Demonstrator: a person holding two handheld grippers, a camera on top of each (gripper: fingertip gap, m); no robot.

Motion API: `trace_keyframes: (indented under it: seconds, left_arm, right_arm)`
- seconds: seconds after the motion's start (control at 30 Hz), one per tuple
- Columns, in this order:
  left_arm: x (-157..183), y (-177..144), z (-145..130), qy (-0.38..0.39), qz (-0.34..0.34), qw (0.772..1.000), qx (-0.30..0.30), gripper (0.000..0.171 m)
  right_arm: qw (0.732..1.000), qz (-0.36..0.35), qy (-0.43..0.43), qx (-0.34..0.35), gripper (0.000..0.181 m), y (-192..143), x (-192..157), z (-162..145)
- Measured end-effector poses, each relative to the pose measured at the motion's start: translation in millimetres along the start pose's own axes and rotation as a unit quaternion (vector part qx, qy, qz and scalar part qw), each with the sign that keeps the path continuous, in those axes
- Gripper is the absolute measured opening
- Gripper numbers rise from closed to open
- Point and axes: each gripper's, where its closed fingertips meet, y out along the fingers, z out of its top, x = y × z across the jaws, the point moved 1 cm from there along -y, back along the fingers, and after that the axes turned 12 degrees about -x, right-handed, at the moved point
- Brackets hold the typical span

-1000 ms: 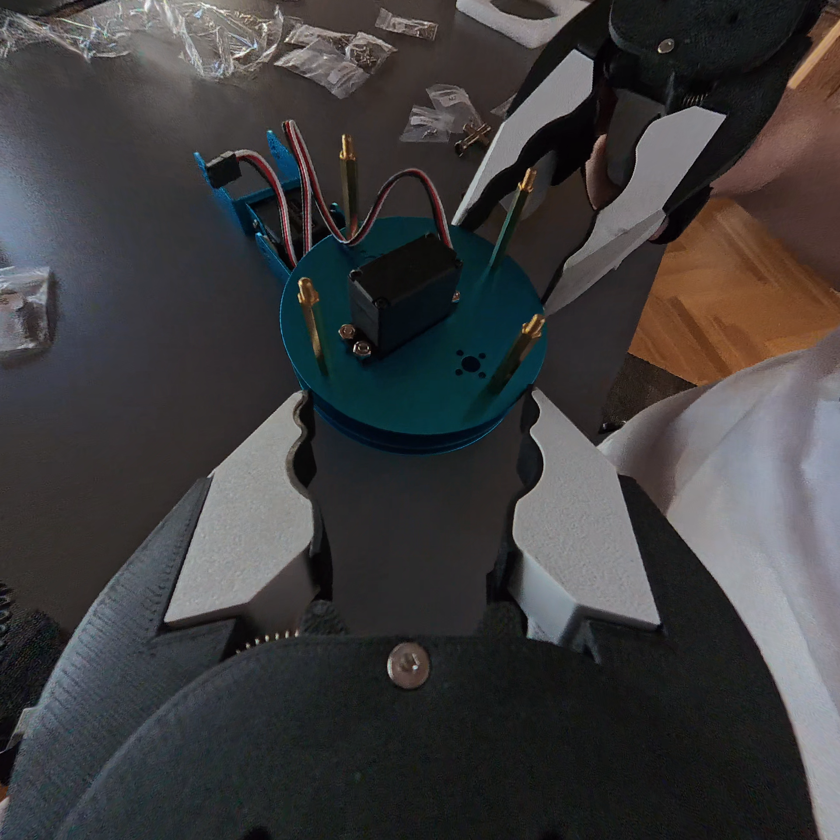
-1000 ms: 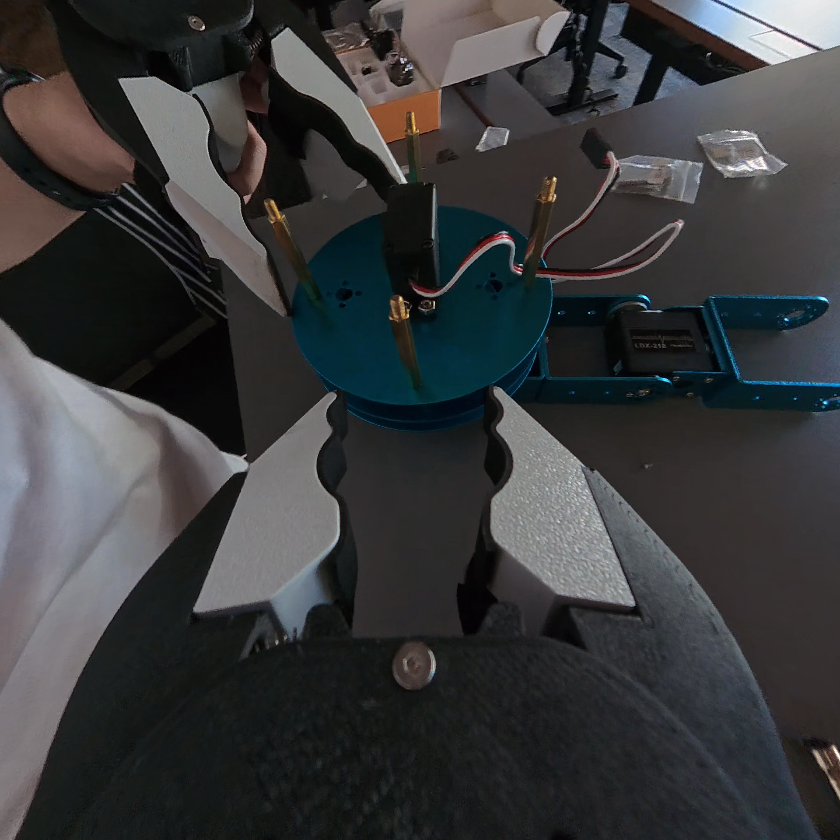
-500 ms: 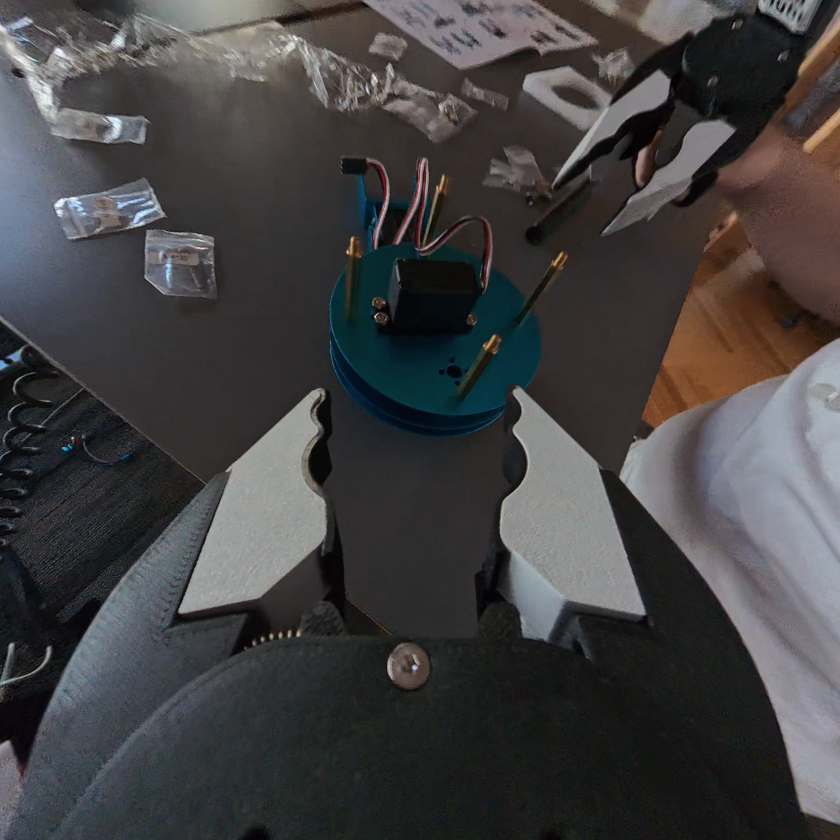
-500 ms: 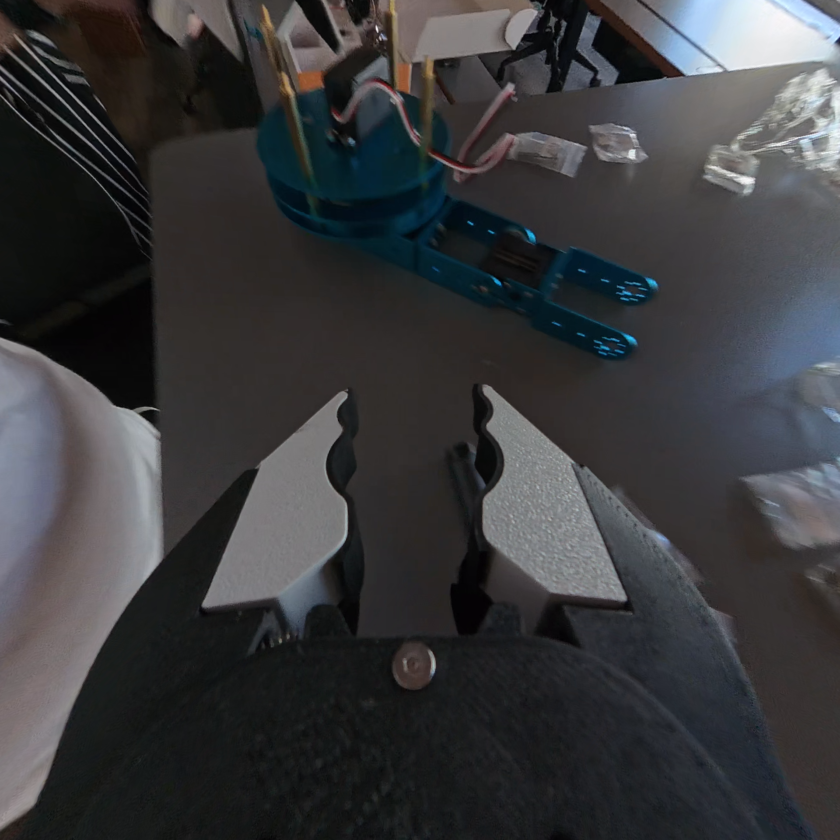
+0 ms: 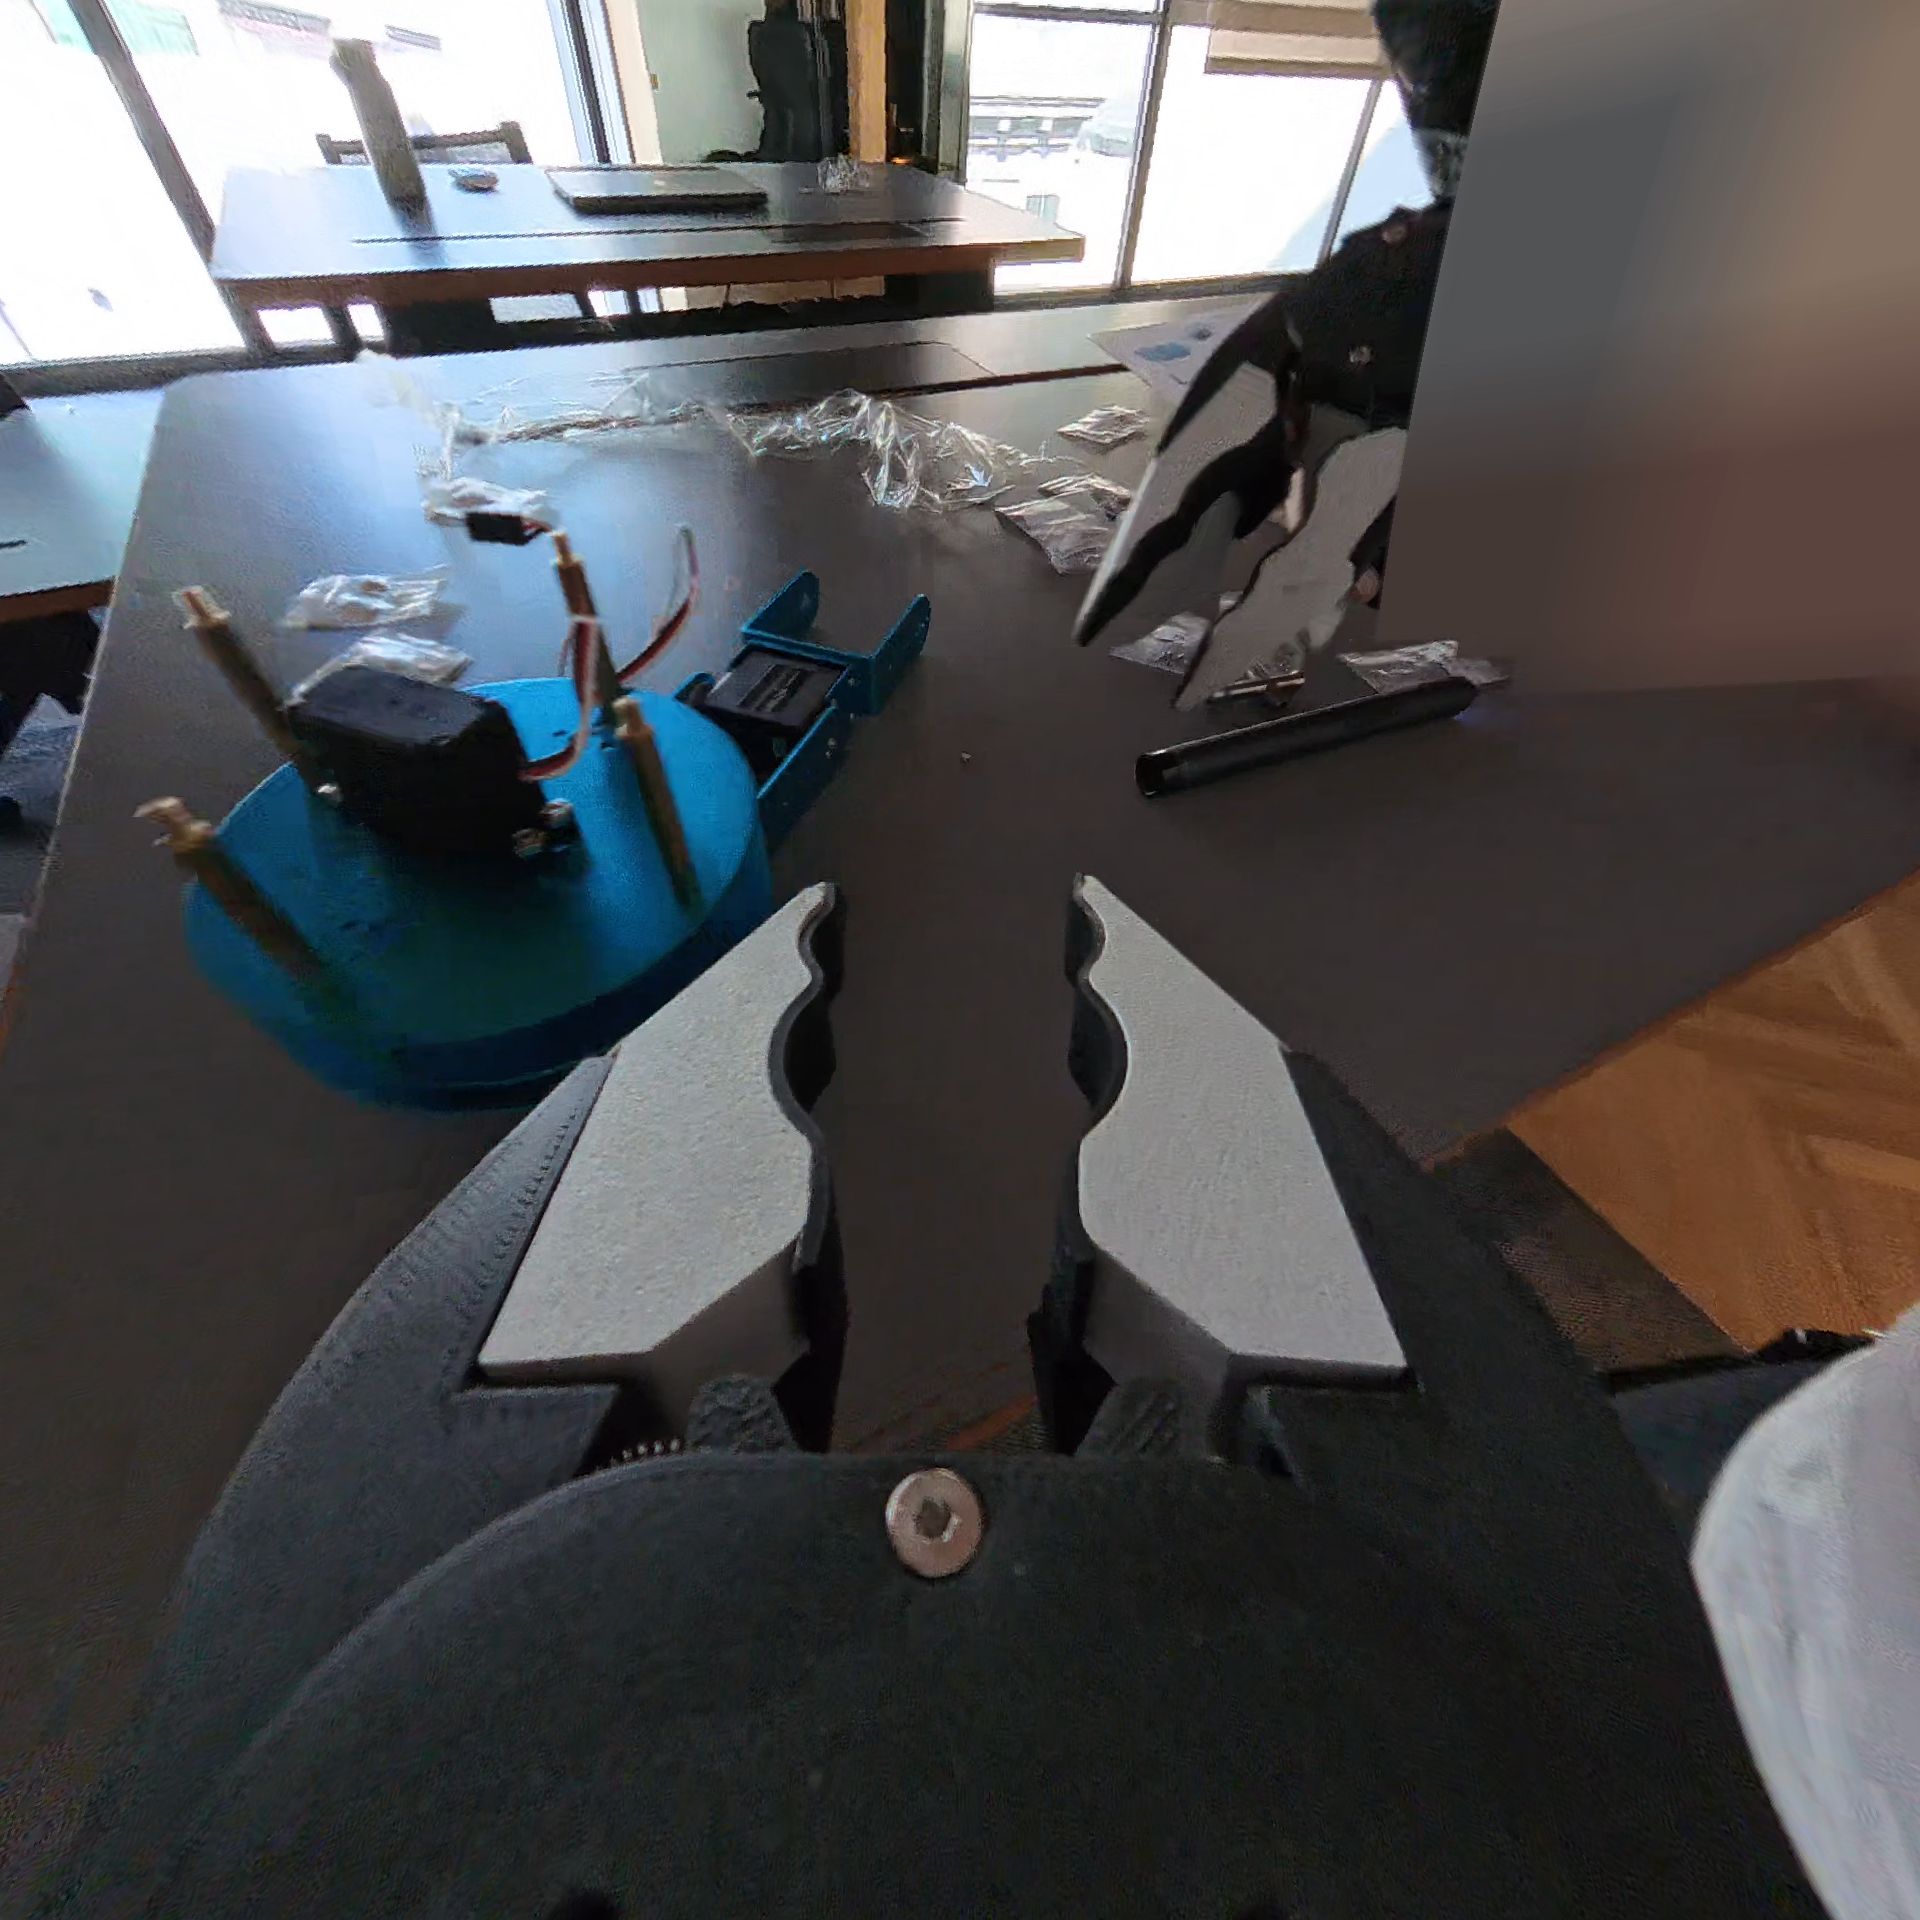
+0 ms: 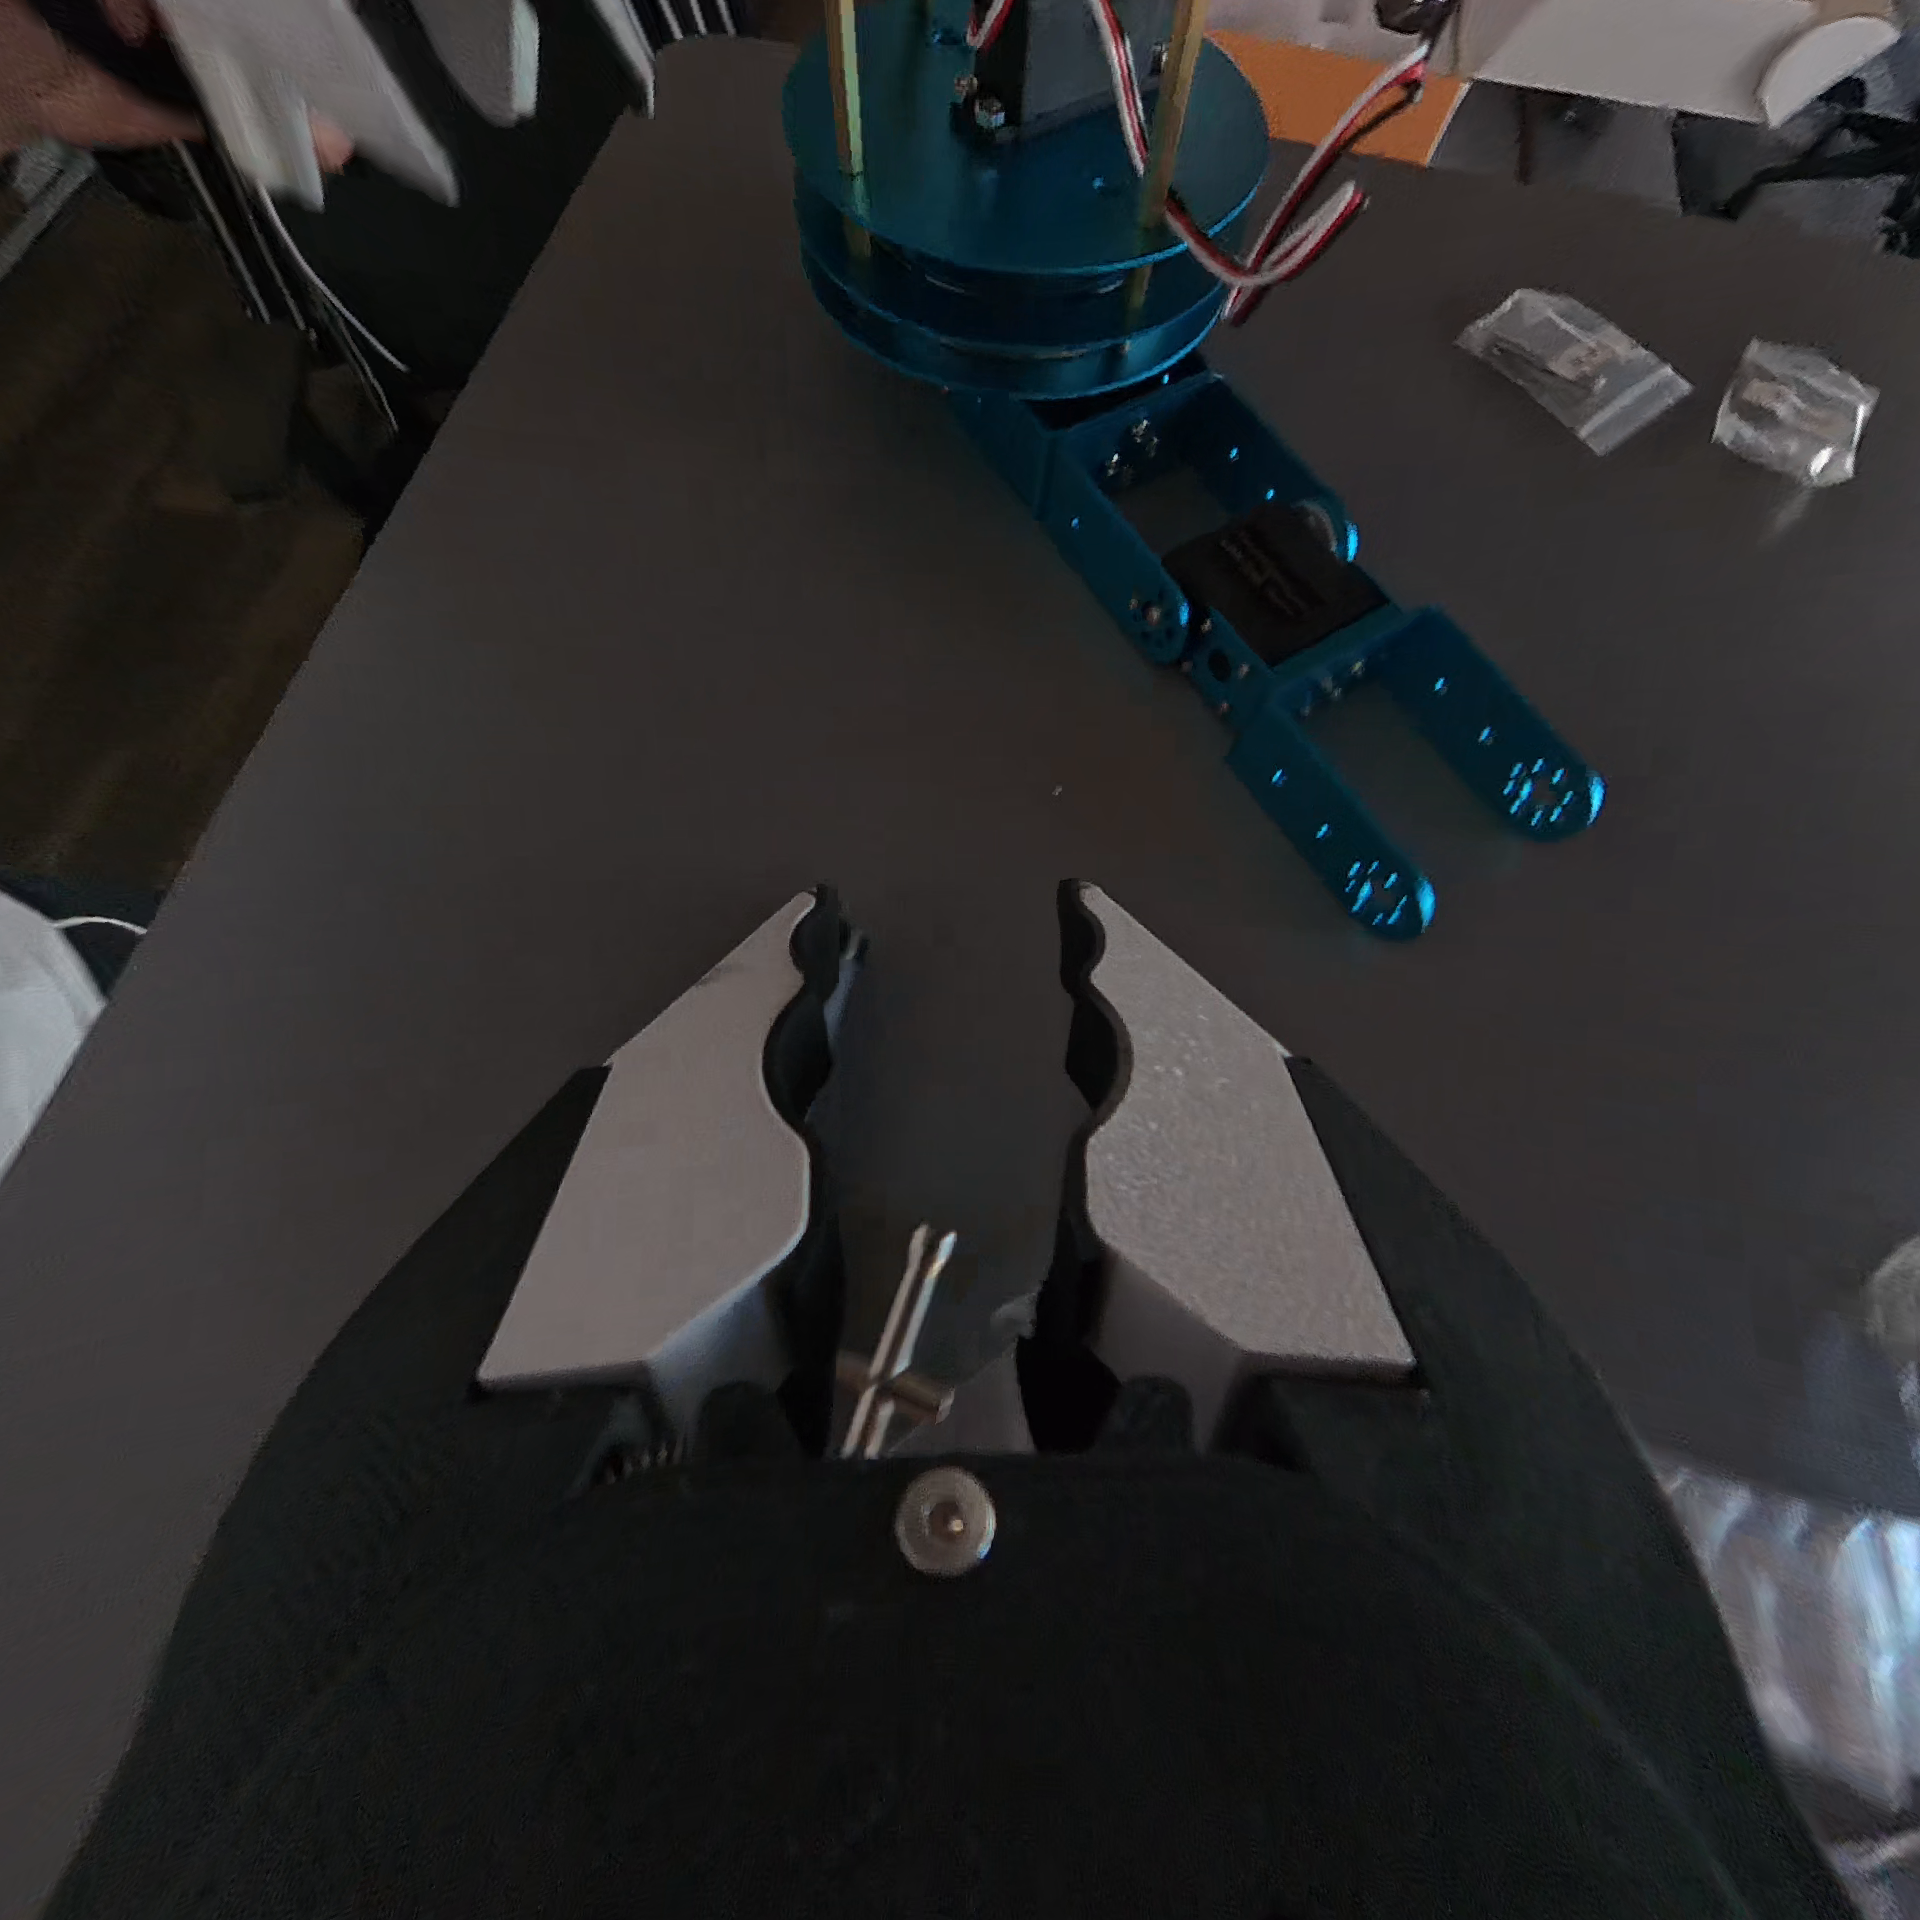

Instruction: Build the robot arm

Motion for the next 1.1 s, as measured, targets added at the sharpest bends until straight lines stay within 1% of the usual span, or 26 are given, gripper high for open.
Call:
trace_keyframes:
  seconds: [0.1,0.17,0.2,0.27,0.33,0.37,0.4,0.43,0.47,0.5,0.53,0.57,0.63,0.73,0.77,0.83,0.87,0.93,1.0,1.07,1.1]
  left_arm:
    - [24,37,5,0.028,-0.020,0.999,-0.005,0.037]
    - [28,60,3,0.038,-0.028,0.999,-0.016,0.036]
    - [27,69,0,0.041,-0.025,0.998,-0.035,0.035]
    - [22,80,-8,0.056,-0.020,0.994,-0.088,0.033]
    - [10,86,-12,0.077,0.013,0.990,-0.120,0.037]
    - [6,88,-14,0.099,0.022,0.986,-0.130,0.039]
    - [4,91,-15,0.121,0.030,0.983,-0.134,0.038]
    - [3,94,-16,0.140,0.035,0.980,-0.137,0.038]
    - [3,98,-17,0.159,0.036,0.976,-0.143,0.039]
    - [1,101,-18,0.179,0.044,0.972,-0.148,0.038]
    - [-5,103,-19,0.196,0.065,0.966,-0.153,0.037]
    - [-10,103,-19,0.212,0.084,0.962,-0.150,0.032]
    - [-18,103,-18,0.247,0.115,0.952,-0.141,0.014]
    - [-28,103,-19,0.295,0.166,0.931,-0.136,0.003]
    - [-31,102,-19,0.310,0.184,0.923,-0.132,0.000]
    - [-38,101,-18,0.318,0.217,0.914,-0.131,0.000]
    - [-42,101,-18,0.313,0.229,0.912,-0.133,0.000]
    - [-50,99,-17,0.297,0.248,0.912,-0.136,0.000]
    - [-59,96,-16,0.275,0.265,0.914,-0.139,0.000]
    - [-64,90,-9,0.252,0.281,0.919,-0.117,0.003]
    - [-65,86,-5,0.245,0.285,0.921,-0.098,0.007]
  right_arm:
    - [0.999,-0.008,-0.047,-0.009,0.043,9,26,20]
    - [0.997,-0.005,-0.069,-0.026,0.043,18,45,25]
    - [0.997,-0.005,-0.070,-0.038,0.043,23,55,26]
    - [0.997,-0.006,-0.063,-0.035,0.042,28,68,30]
    - [0.998,-0.002,-0.064,-0.020,0.039,30,71,33]
    - [0.997,0.007,-0.075,-0.025,0.039,32,70,31]
    - [0.995,0.010,-0.086,-0.047,0.038,34,69,24]
    - [0.994,-0.007,-0.096,-0.059,0.036,35,74,21]
    - [0.992,-0.020,-0.108,-0.055,0.036,35,77,21]
    - [0.991,-0.015,-0.119,-0.052,0.036,36,74,21]
    - [0.991,-0.005,-0.125,-0.053,0.036,39,71,20]
    - [0.990,0.002,-0.127,-0.059,0.036,43,70,18]
    - [0.989,0.010,-0.129,-0.076,0.037,52,71,14]
    - [0.991,0.045,-0.119,-0.050,0.036,61,64,19]
    - [0.990,0.062,-0.116,-0.049,0.029,62,60,19]
    - [0.990,0.079,-0.111,-0.046,0.020,63,57,18]
    - [0.989,0.087,-0.111,-0.044,0.014,63,55,18]
    - [0.988,0.096,-0.117,-0.036,0.008,64,50,19]
    - [0.987,0.099,-0.121,-0.031,0.006,65,48,21]
    - [0.987,0.110,-0.116,-0.028,0.008,67,45,22]
    - [0.987,0.111,-0.116,-0.028,0.009,67,44,23]
